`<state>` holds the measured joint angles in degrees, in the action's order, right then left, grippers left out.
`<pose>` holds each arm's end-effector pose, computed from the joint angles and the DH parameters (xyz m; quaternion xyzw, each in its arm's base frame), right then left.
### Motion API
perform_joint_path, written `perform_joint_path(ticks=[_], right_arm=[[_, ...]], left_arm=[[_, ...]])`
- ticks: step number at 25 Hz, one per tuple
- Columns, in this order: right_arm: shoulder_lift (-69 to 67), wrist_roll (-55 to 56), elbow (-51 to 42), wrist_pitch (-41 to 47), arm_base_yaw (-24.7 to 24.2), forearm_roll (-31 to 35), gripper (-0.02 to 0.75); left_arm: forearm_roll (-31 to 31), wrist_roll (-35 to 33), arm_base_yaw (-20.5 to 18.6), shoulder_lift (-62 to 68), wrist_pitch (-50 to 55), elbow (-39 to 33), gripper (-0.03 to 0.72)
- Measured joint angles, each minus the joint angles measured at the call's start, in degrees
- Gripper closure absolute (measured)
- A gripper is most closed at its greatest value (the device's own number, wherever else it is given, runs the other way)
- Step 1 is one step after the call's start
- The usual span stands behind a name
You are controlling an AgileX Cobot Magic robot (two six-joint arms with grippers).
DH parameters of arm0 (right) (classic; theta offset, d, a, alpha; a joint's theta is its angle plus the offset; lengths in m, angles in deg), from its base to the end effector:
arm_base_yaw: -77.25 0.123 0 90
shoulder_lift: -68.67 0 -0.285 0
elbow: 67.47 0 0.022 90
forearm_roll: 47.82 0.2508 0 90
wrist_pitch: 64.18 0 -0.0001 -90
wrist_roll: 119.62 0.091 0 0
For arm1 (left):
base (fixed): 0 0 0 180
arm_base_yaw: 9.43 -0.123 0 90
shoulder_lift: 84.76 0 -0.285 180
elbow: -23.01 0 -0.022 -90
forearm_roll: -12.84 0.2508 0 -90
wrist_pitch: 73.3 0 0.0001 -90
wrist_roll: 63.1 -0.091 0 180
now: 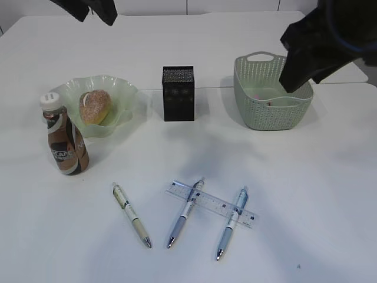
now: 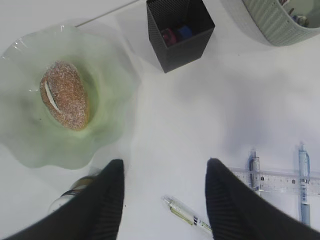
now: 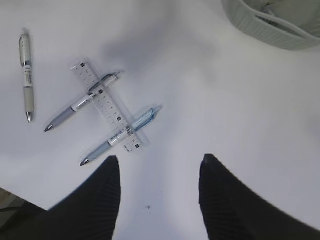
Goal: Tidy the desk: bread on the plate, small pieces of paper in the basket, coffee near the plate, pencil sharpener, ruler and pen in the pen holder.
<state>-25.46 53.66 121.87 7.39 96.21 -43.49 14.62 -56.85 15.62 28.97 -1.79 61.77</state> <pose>0.2860 0.1052 0.3688 -0.2131 0.9546 0.0591 0.1995 0.3647 -0.1675 0.3943 0.1568 0.9445 -0.0628 0.2818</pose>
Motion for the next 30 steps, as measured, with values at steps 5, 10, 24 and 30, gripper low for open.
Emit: perform_joint_path(ticks=[5, 10, 24, 30], right_arm=[[-4.0, -2.6, 0.0, 0.0, 0.0, 0.9, 0.328], [-7.0, -4.6, 0.0, -0.1, 0.2, 1.5, 0.328], [-9.9, -10.0, 0.0, -0.2, 3.1, 3.3, 0.33], [-10.1, -11.5, 0.0, -0.3, 4.9, 3.3, 0.329]], left_arm=[[0.0, 0.1, 0.0, -3.3, 0.2, 0.0, 0.326], [0.0, 0.1, 0.0, -7.2, 0.5, 0.0, 0.327], [5.9, 0.1, -2.1, -18.9, 0.8, -11.0, 0.328], [6.4, 0.1, -6.7, -25.8, 0.8, -20.8, 0.33]])
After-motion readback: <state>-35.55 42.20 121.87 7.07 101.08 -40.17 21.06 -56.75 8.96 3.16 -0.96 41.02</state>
